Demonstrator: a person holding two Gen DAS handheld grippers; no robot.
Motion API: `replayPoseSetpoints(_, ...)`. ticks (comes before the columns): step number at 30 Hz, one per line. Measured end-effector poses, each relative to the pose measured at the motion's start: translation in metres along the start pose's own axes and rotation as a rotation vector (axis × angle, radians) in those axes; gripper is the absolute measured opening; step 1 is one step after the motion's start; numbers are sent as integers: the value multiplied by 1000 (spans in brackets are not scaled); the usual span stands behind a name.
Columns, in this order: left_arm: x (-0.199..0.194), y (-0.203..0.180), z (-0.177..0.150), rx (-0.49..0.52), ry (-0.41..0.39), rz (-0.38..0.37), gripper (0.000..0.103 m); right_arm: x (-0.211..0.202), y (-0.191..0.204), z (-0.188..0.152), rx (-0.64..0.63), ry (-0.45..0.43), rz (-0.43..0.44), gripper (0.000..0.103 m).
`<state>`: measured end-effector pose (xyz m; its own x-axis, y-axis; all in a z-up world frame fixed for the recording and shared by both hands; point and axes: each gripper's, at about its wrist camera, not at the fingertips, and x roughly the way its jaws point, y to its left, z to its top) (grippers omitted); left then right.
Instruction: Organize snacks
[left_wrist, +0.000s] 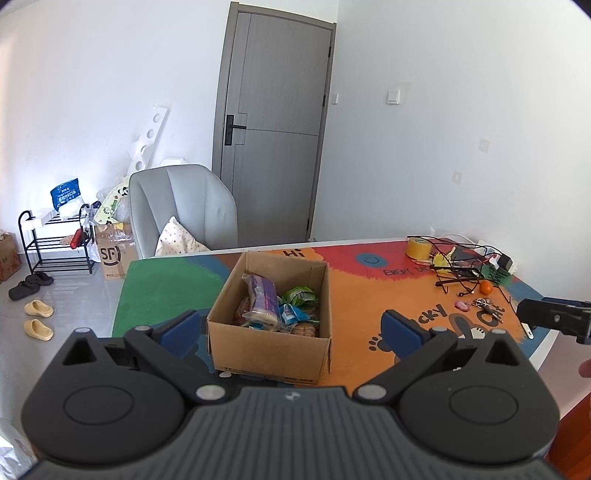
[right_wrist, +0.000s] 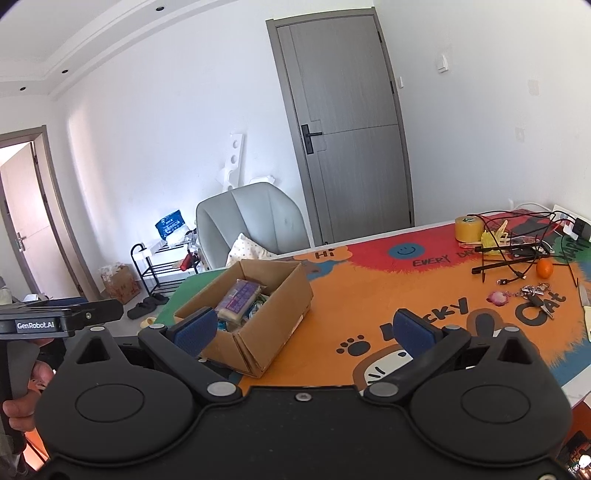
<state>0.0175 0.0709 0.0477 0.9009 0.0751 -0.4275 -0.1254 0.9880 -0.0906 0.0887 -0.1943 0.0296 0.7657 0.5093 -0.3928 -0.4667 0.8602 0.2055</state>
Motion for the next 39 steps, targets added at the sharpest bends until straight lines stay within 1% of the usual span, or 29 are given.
replayPoseSetpoints(26,-3,3,0,6,-1,0,103,3,3,-4,3,14,0,103)
replayPoseSetpoints(35,-3,5,1,-18,-1,-6,103,3,2,-4,4,16,0,103)
replayPoseSetpoints(39,-4,5,1,-8,2,-2,103,3,2,-4,6,16,0,103)
